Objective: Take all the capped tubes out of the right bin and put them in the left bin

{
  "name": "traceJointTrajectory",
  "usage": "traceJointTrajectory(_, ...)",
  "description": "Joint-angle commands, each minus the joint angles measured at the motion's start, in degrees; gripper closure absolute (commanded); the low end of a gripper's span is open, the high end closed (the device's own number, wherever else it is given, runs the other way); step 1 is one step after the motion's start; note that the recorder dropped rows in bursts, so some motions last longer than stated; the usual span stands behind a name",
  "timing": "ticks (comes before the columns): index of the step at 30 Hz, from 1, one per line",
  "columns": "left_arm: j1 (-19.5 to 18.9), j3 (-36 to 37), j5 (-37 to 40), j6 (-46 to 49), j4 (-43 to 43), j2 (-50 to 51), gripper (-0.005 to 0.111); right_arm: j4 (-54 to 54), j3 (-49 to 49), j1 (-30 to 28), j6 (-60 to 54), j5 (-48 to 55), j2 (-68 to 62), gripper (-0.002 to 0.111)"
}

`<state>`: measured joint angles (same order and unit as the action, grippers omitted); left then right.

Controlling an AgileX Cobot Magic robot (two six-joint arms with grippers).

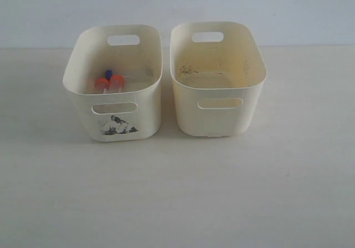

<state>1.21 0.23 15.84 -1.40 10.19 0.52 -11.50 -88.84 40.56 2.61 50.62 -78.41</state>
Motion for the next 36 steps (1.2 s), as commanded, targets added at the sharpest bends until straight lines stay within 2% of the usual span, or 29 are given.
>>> traceJointTrajectory(1,-0.06,-0.23,-0.86,-0.66,-0.06,-0.11,0.102,1.92,17.06,-0.73,-1.26,-19.01,6.22,0.108)
traceJointTrajectory(6,-0.06,-0.23,-0.86,-0.66,-0.06,-0.11,0.102,-2.14,35.77,-7.55,-1.58,-38.19,10.35,0.108)
traceJointTrajectory(10,-0.06,-0.23,-0.86,-0.66,-0.06,-0.11,0.102,-14.77,51.56,-15.52,2.75,-49.23,15.74,0.108)
traceJointTrajectory(13,-0.06,-0.23,-0.86,-0.66,-0.06,-0.11,0.102,-19.79,59.86,-21.73,3.98,-49.96,22.11,0.108)
traceJointTrajectory(21,-0.06,-0.23,-0.86,-0.66,-0.06,-0.11,0.102,-18.93,76.62,-39.76,-2.61,-48.76,48.02,0.108)
traceJointTrajectory(27,-0.06,-0.23,-0.86,-0.66,-0.06,-0.11,0.102,-18.81,88.84,-50.43,-4.70,-51.54,66.12,0.108)
traceJointTrajectory(31,-0.06,-0.23,-0.99,-0.66,-0.06,-0.11,0.102,-17.38,88.84,-53.57,-7.75,-50.19,72.29,0.108)
traceJointTrajectory(36,-0.06,-0.23,-1.11,-0.66,-0.06,-0.11,0.102,-17.27,88.84,-53.66,-10.06,-51.67,74.36,0.108)
